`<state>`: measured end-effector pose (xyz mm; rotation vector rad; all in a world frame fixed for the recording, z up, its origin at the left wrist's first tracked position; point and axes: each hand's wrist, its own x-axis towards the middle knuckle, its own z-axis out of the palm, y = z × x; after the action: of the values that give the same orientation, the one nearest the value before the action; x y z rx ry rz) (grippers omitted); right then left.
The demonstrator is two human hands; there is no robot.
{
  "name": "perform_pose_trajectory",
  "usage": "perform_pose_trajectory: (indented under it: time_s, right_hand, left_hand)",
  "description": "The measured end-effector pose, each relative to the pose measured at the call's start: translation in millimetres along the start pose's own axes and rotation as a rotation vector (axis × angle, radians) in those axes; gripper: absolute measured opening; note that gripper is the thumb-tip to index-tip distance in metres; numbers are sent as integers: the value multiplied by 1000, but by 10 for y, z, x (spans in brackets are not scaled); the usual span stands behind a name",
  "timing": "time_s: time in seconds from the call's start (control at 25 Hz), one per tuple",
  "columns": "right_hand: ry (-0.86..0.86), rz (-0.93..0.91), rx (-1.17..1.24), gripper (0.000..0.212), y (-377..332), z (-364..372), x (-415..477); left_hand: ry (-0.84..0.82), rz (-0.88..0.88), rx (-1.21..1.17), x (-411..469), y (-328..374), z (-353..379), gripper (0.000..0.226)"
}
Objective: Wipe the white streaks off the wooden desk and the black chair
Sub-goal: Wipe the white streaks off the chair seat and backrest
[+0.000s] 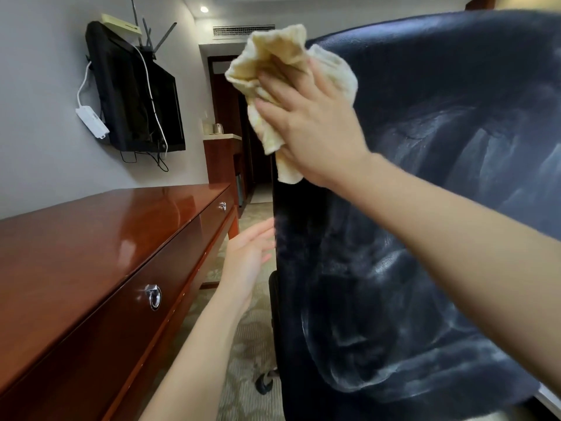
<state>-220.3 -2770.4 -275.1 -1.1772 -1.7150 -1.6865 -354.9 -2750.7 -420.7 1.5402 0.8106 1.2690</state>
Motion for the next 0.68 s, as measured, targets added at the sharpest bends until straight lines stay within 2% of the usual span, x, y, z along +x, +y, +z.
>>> perform_pose_trajectory:
  time_s: [0.08,0.24,0.44,0.56,0.68]
  right_hand:
    - [-52,-46,-39,46,-158,118,-146]
    - [-189,-159,-42,61,-385,256,-881]
    - [-267,-251,45,68,-531,323,-1625]
    - [-349,-430,27,70,-476,323,-2006]
    - [-324,-580,-12,62,-246,293,-2114]
  left_hand:
    - [-25,39,-11,-43,-20,15,43]
    - [-57,52,-53,-34,-131,-11,62]
    - [-104,14,-136,-38,-201,-8,51]
    - [-111,-4,-135,-87,-196,24,52]
    - [-79,14,-124,-155,-201,88,46]
